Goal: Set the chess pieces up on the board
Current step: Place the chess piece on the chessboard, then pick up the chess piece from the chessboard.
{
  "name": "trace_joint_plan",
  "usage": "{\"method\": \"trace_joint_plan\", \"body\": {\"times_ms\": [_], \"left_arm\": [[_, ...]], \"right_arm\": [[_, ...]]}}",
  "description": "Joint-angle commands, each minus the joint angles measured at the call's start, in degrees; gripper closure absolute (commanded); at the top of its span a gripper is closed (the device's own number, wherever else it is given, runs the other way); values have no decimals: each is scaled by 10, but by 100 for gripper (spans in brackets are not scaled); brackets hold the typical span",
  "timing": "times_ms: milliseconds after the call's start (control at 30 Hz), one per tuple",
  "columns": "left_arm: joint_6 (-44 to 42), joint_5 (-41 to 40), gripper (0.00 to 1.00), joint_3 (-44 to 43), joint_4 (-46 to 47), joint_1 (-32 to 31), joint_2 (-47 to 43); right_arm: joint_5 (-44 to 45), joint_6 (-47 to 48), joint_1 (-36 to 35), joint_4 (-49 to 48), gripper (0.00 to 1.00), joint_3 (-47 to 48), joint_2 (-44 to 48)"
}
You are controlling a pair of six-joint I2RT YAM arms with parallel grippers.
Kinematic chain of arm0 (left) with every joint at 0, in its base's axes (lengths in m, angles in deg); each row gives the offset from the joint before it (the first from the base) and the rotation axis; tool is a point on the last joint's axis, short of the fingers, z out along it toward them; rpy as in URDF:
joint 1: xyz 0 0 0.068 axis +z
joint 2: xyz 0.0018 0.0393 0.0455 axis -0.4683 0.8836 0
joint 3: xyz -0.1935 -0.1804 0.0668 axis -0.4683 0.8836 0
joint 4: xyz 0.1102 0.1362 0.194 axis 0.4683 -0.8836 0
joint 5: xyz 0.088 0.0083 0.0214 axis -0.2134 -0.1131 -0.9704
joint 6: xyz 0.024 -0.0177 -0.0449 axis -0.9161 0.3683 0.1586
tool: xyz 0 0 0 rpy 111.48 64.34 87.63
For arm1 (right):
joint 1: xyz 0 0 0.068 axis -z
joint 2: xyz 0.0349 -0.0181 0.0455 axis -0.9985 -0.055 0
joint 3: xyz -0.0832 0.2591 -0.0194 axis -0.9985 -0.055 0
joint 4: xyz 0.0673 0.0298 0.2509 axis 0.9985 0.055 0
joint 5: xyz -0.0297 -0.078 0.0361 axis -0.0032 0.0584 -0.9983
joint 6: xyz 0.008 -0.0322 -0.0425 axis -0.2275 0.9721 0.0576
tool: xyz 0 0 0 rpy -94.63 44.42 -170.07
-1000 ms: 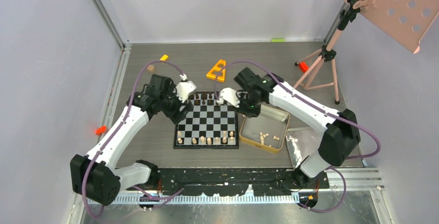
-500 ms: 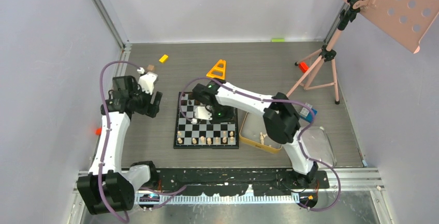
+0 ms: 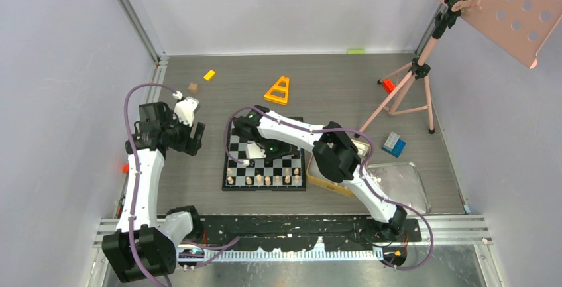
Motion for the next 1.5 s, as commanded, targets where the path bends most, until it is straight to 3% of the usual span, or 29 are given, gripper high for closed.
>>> {"method": "trace_joint_plan", "body": {"times_ms": [0,400,733,967,1100,1200,1467], "left_arm": [[-15,17,22,5,-3,4,-13],[-20,32,22,0,0,3,1],[16,167,22,-62,-16,4,68],[50,245,22,-93,14,-11,112],[63,225,22,-104,46,-77,130],[65,195,22,-117,65,-161,151],[57,144,23,-181,88,-346,270]], "right_arm": [[34,18,-5,31,81,38,-10],[11,5,-4,7,49,45,9],[-120,-59,72,-49,45,15,125],[-233,-89,181,-113,44,-105,266],[-295,-112,253,-147,44,-167,338],[-334,-125,311,-180,45,-218,400],[-359,-151,399,-265,47,-421,550]]}}
